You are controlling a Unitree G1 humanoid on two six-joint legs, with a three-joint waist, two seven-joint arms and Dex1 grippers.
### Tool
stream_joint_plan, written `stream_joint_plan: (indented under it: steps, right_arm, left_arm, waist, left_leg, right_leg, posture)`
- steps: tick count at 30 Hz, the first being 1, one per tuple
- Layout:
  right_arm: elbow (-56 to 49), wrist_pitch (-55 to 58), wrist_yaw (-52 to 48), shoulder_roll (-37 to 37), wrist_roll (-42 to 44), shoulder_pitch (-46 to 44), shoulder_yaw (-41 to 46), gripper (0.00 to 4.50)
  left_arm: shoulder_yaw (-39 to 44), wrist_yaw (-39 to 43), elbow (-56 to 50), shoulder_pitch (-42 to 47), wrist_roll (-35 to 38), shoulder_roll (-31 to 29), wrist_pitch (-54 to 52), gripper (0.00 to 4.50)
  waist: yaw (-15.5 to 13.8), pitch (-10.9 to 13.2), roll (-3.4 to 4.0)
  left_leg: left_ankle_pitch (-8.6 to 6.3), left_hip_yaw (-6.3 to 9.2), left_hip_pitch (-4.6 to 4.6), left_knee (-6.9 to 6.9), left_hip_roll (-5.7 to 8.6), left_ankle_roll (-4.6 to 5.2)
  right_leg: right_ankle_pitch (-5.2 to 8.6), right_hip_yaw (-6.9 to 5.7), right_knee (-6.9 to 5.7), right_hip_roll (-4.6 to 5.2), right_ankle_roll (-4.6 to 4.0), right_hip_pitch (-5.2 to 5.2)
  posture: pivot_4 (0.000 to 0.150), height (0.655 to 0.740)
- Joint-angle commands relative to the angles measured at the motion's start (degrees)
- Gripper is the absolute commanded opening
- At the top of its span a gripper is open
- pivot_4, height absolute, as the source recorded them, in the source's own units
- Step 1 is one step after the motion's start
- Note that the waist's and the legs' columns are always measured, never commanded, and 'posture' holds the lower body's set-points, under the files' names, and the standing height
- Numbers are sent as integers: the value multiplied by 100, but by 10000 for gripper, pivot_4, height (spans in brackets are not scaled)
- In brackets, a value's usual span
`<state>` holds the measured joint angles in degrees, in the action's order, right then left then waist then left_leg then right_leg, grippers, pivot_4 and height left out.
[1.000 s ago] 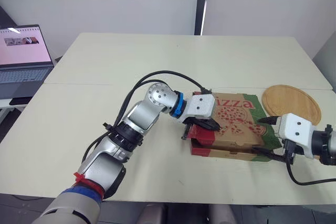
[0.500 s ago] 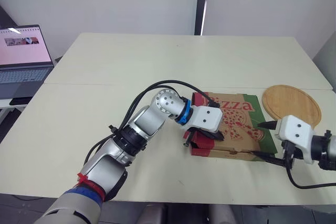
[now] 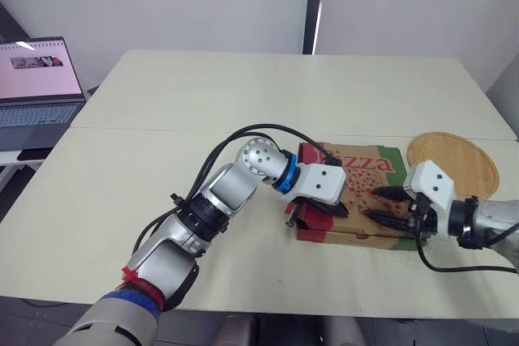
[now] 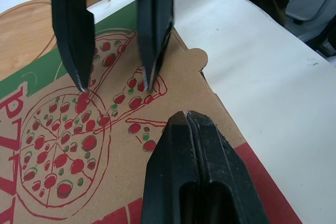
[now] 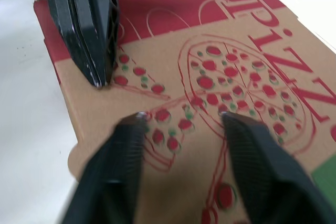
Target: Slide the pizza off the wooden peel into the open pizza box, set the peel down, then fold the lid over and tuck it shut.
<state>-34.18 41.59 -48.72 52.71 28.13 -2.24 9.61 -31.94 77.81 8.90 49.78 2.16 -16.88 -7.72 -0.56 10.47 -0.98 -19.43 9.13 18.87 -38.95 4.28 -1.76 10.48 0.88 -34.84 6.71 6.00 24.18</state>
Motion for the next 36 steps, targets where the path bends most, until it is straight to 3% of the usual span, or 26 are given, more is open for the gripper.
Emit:
stream_joint_plan:
  steps: [1, 3, 4, 14, 24, 36]
  right_arm:
    - [-105, -125, -1, -12, 10, -71, -34, 9126]
    - [-88, -171, 16, -48, -44, -70, -176, 1821]
    - [-77, -193, 30, -62, -69, -72, -230, 484]
    - [84, -590, -24, -117, -373, -17, -657, 484]
    - [72, -681, -49, -109, -412, 70, -656, 484]
    - [94, -699, -96, -79, -400, 56, -655, 484]
  left_arm:
    - [68, -46, -99, 10, -19, -29, -65, 0]
    - [150, -92, -131, 28, 16, -44, -114, 0]
    - [180, -107, -145, 37, 33, -52, -131, 0]
    - [916, -204, -806, 149, 453, -559, -737, 0]
    - [1426, -67, -808, -640, 428, -2003, -920, 0]
    - [967, -423, -844, -906, 240, -1390, -724, 0]
  waist:
    - [-2, 0, 0]
    - [-1, 0, 0]
    - [-1, 0, 0]
    - [61, 0, 1]
    - [94, -4, 7]
    - [-6, 6, -12]
  left_leg:
    - [-1, 1, 0, 0, 0, 2]
    - [-2, 0, 0, 0, 0, 4]
    - [-3, 0, 0, 0, 0, 5]
    - [-1, 2, -3, 0, -2, 2]
    - [-2, 2, -9, 3, -3, 3]
    - [-3, 5, -2, 2, -3, 5]
  right_leg:
    - [0, 0, 0, 0, 1, 0]
    - [2, 0, 0, 0, 3, 0]
    - [4, 0, 0, -1, 6, 0]
    - [7, 0, -3, -2, 11, 1]
    - [4, 3, -5, -5, 6, 2]
    - [-5, -4, -4, -3, -12, 1]
  posture:
    - [1500, 7400]
    - [1500, 7400]
    - [1500, 7400]
    - [1500, 7400]
    - [1500, 7400]
    - [1500, 7400]
